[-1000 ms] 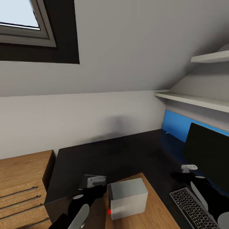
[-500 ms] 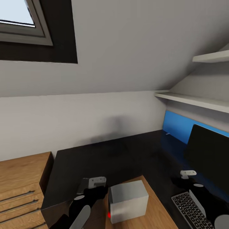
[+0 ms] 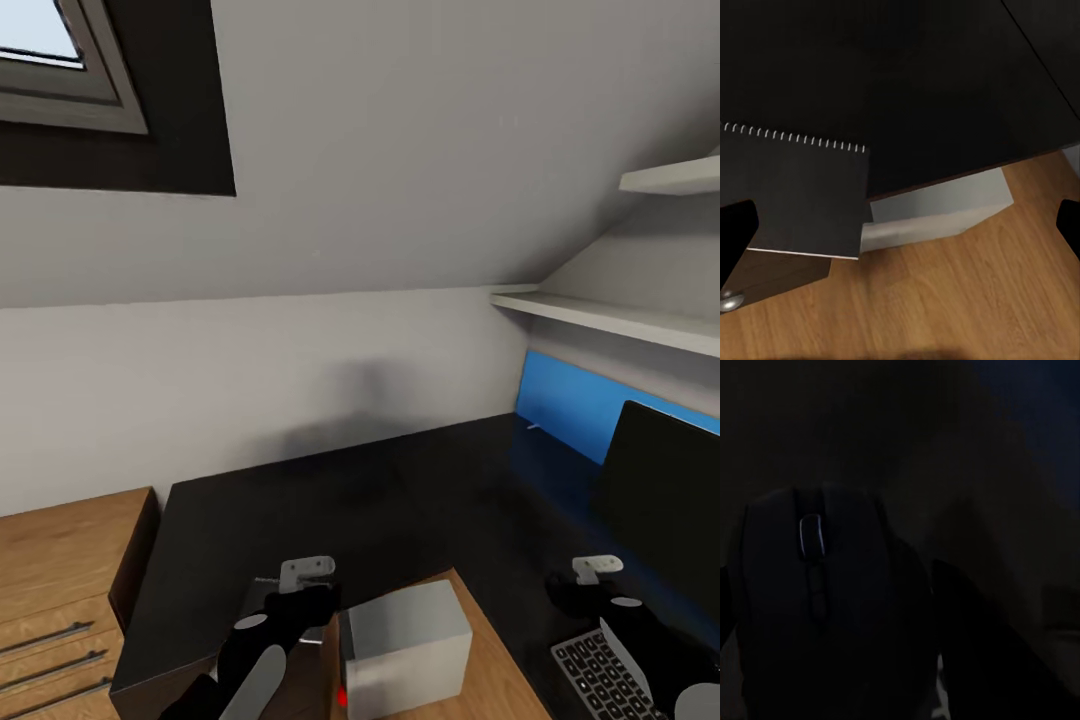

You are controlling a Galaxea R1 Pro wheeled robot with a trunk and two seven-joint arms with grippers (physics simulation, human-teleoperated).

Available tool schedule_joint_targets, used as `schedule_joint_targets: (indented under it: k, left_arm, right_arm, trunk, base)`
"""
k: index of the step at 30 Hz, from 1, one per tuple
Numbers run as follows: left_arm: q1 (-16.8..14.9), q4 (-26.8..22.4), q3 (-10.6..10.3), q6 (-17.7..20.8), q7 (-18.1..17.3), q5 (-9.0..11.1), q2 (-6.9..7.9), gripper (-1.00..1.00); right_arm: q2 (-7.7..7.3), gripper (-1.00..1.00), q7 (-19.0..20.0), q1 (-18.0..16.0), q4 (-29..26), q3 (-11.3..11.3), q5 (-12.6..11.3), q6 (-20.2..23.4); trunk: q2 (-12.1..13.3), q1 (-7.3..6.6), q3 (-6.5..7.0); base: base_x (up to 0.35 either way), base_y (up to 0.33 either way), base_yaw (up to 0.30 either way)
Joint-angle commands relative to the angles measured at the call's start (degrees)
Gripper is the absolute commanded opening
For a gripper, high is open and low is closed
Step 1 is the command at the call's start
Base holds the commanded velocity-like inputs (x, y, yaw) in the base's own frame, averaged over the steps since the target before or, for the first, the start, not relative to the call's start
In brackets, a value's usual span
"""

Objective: In the bedroom, organize the workspace by keeping the computer under the desk, ensuring the monitor is on the desk, placing the keyboard on the desk next to the monitor, placing the mouse on the desk next to the keyboard, moving the folder from the swivel chair onto the desk next to the mouse, stacking the notebook on top of the folder with the pen on top of the notebook, and positioning the swivel chair next to the desk.

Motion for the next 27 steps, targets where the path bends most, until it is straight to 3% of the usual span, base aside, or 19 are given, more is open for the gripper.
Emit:
schedule_joint_targets:
  k: [1,19,27]
  left_arm:
    - [-0.1,-0.1,-0.2,0.0,0.6,0.6,0.04,1.0]
    - [-0.1,-0.8,-0.3,0.0,0.6,0.6,-0.06,1.0]
    - [-0.1,-1.5,-0.4,0.0,0.6,1.0,-0.15,1.0]
  right_arm:
    - [0.01,-1.0,-0.1,-0.1,0.1,0.3,-0.4,0.2]
    - [0.0,-1.0,-0.9,-3.6,9.3,0.3,-0.1,-2.8]
    - [-0.01,-1.0,-1.2,-4.1,10.3,0.3,-0.1,-5.1]
  trunk:
    - [-0.1,0.03,-0.1]
    - [-0.1,0.03,-0.1]
    - [-3.3,1.78,-1.54]
  base:
    - [0.03,0.0,0.0]
    - [0.066,0.0,0.0]
    - [0.001,0.0,0.0]
